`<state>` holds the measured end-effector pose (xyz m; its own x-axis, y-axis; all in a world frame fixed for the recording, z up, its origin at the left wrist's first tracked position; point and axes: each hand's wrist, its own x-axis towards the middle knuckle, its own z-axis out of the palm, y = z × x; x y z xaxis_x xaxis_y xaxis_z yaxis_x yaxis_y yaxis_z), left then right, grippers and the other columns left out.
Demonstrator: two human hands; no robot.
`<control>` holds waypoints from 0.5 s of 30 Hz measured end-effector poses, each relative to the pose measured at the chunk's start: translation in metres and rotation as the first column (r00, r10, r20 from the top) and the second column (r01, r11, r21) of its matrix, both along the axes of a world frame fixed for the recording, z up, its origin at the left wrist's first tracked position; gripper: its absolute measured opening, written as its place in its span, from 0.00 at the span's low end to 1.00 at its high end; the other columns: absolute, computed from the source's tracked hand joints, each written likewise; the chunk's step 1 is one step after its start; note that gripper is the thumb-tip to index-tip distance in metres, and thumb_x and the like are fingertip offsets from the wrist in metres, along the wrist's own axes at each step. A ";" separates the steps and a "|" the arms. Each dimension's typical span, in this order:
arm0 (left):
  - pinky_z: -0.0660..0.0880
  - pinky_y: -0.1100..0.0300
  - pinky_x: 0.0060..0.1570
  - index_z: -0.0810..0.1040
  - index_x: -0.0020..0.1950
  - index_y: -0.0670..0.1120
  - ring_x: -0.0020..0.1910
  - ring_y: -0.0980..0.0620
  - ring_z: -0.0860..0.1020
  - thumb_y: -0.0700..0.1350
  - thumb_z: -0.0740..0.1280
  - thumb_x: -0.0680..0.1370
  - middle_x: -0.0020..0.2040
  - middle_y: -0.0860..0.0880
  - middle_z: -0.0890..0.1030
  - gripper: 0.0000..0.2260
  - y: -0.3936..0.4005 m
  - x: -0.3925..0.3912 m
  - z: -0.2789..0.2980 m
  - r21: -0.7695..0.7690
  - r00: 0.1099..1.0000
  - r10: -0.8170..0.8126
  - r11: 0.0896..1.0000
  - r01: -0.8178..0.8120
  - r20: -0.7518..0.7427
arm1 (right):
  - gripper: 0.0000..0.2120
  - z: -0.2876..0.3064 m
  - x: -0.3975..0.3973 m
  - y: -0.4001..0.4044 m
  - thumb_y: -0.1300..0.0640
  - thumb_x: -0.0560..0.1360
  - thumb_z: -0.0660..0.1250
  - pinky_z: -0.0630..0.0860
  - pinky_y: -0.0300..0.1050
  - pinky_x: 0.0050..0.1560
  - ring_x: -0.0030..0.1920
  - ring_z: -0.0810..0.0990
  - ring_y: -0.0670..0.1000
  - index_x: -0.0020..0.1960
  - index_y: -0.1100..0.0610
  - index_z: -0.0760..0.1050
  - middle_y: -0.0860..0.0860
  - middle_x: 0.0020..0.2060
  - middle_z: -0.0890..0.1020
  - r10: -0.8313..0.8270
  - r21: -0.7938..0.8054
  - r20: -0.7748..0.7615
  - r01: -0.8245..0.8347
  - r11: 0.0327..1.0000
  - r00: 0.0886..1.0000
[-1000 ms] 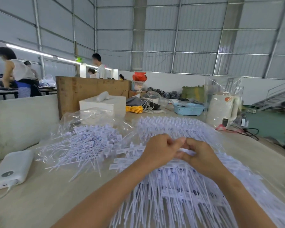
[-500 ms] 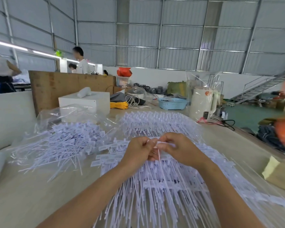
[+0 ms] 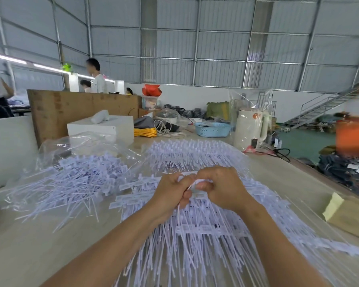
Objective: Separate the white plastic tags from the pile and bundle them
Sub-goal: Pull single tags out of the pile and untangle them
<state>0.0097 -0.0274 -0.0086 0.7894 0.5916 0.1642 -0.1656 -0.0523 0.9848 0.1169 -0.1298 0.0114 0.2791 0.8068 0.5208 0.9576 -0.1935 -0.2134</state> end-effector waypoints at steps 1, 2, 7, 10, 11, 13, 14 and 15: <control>0.59 0.69 0.18 0.69 0.32 0.45 0.16 0.56 0.61 0.43 0.66 0.78 0.20 0.52 0.66 0.15 0.002 0.000 0.001 -0.069 1.000 -0.021 0.997 0.020 -0.007 | 0.03 -0.001 0.000 0.001 0.56 0.76 0.67 0.65 0.47 0.52 0.46 0.76 0.50 0.46 0.51 0.79 0.45 0.39 0.80 -0.022 0.000 0.072 0.022 1.000 0.997; 0.57 0.69 0.18 0.70 0.32 0.46 0.16 0.57 0.60 0.42 0.66 0.78 0.19 0.52 0.65 0.15 0.004 -0.002 0.003 -0.125 0.998 -0.062 0.990 0.061 -0.009 | 0.03 -0.001 0.002 0.001 0.56 0.76 0.66 0.65 0.47 0.52 0.46 0.76 0.51 0.46 0.51 0.79 0.45 0.38 0.79 -0.030 0.013 0.106 0.029 1.000 0.994; 0.56 0.70 0.17 0.70 0.26 0.49 0.15 0.58 0.59 0.46 0.67 0.72 0.19 0.53 0.63 0.15 0.014 -0.012 0.013 -0.192 0.944 -0.291 0.928 0.318 0.156 | 0.08 0.008 0.030 -0.018 0.57 0.76 0.67 0.67 0.43 0.39 0.37 0.73 0.49 0.43 0.61 0.78 0.50 0.35 0.77 -0.164 0.288 -0.208 0.221 0.932 0.964; 0.60 0.67 0.20 0.68 0.33 0.46 0.17 0.55 0.62 0.47 0.66 0.76 0.21 0.50 0.67 0.14 0.015 -0.005 0.008 -0.187 0.973 -0.157 0.964 0.188 0.167 | 0.06 0.019 0.032 -0.030 0.59 0.73 0.70 0.68 0.38 0.34 0.29 0.71 0.40 0.39 0.61 0.79 0.45 0.28 0.76 0.162 0.537 -0.538 0.188 0.822 0.827; 0.61 0.65 0.23 0.68 0.35 0.45 0.18 0.54 0.64 0.48 0.65 0.77 0.22 0.49 0.70 0.14 0.016 -0.004 0.005 -0.134 0.985 -0.102 0.984 0.120 0.137 | 0.05 0.022 0.027 -0.031 0.57 0.72 0.71 0.68 0.36 0.33 0.28 0.70 0.41 0.39 0.58 0.79 0.43 0.26 0.75 0.273 0.582 -0.588 0.164 0.796 0.761; 0.62 0.61 0.27 0.69 0.39 0.44 0.20 0.53 0.67 0.50 0.64 0.78 0.24 0.48 0.73 0.13 0.016 -0.002 -0.001 -0.050 0.996 -0.022 0.998 0.026 0.084 | 0.06 0.028 0.017 -0.029 0.52 0.65 0.73 0.67 0.36 0.30 0.27 0.67 0.45 0.36 0.54 0.79 0.45 0.25 0.74 0.458 0.631 -0.647 0.091 0.771 0.609; 0.62 0.62 0.26 0.70 0.41 0.44 0.21 0.53 0.69 0.51 0.64 0.79 0.25 0.47 0.74 0.12 0.016 -0.002 -0.003 -0.034 0.998 -0.008 0.999 0.011 0.068 | 0.08 0.028 0.011 -0.026 0.50 0.61 0.74 0.67 0.36 0.29 0.27 0.67 0.46 0.35 0.54 0.80 0.47 0.25 0.73 0.502 0.629 -0.668 0.055 0.776 0.549; 0.64 0.63 0.25 0.71 0.42 0.45 0.21 0.52 0.70 0.50 0.63 0.80 0.25 0.47 0.75 0.11 0.014 -0.001 -0.004 -0.018 0.998 -0.008 1.000 0.009 0.057 | 0.10 0.027 0.006 -0.022 0.48 0.59 0.74 0.67 0.36 0.29 0.26 0.67 0.46 0.34 0.53 0.80 0.48 0.25 0.73 0.511 0.605 -0.685 0.015 0.796 0.520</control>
<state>0.0084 -0.0129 -0.0126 0.7842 0.5880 0.1981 -0.2216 -0.0328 0.9746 0.1226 -0.1522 0.0380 0.6020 0.6155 0.5086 0.3124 0.4046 -0.8595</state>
